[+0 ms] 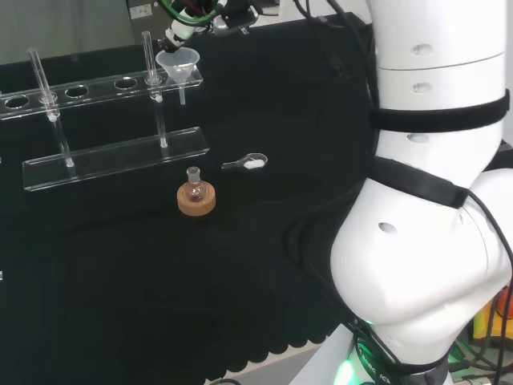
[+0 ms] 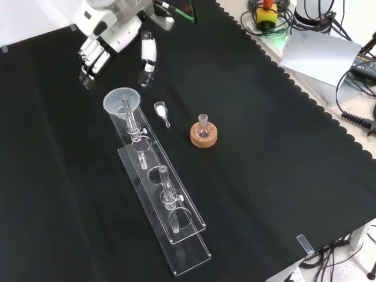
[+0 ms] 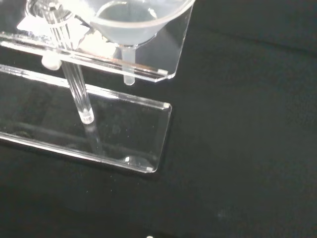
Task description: Pick up the funnel from the transparent funnel stand.
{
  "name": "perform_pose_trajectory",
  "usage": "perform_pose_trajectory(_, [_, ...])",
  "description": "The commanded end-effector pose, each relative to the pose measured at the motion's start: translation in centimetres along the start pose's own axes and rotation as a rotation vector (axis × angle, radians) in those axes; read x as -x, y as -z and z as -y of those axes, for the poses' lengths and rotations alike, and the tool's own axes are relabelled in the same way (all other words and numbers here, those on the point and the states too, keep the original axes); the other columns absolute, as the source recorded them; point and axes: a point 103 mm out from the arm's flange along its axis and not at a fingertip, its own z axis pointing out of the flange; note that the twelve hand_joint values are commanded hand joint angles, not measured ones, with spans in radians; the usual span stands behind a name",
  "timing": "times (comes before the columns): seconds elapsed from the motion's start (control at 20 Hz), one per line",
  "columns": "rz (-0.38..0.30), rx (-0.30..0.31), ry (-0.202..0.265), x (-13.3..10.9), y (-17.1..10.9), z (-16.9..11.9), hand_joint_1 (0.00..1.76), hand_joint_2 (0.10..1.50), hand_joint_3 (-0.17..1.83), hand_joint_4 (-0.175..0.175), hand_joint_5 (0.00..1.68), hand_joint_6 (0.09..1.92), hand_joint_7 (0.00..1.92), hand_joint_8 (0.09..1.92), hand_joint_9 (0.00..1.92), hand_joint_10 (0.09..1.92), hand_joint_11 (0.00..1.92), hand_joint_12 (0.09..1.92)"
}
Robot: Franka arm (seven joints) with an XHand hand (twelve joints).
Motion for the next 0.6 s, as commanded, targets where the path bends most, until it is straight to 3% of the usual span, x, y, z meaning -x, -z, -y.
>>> perform_pose_trajectory(0.05, [0.028,-0.075,0.030,-1.3,-1.3,-0.9,0.40,0.79,0.24,-0.017,0.04,0.09,0.00,0.34,0.01,0.83,0.12,1.53])
perform_pose_trajectory(0.25, [0.038,-0.072,0.038,-1.8,-1.7,-1.3,0.39,0.77,0.23,-0.017,0.00,0.09,0.00,0.26,0.00,0.82,0.13,1.54])
perform_pose_trajectory(0.6, [0.062,-0.086,0.046,-2.2,-2.4,-1.8,0.40,0.77,0.22,-0.014,0.00,0.09,0.00,0.26,0.03,0.87,0.19,1.51])
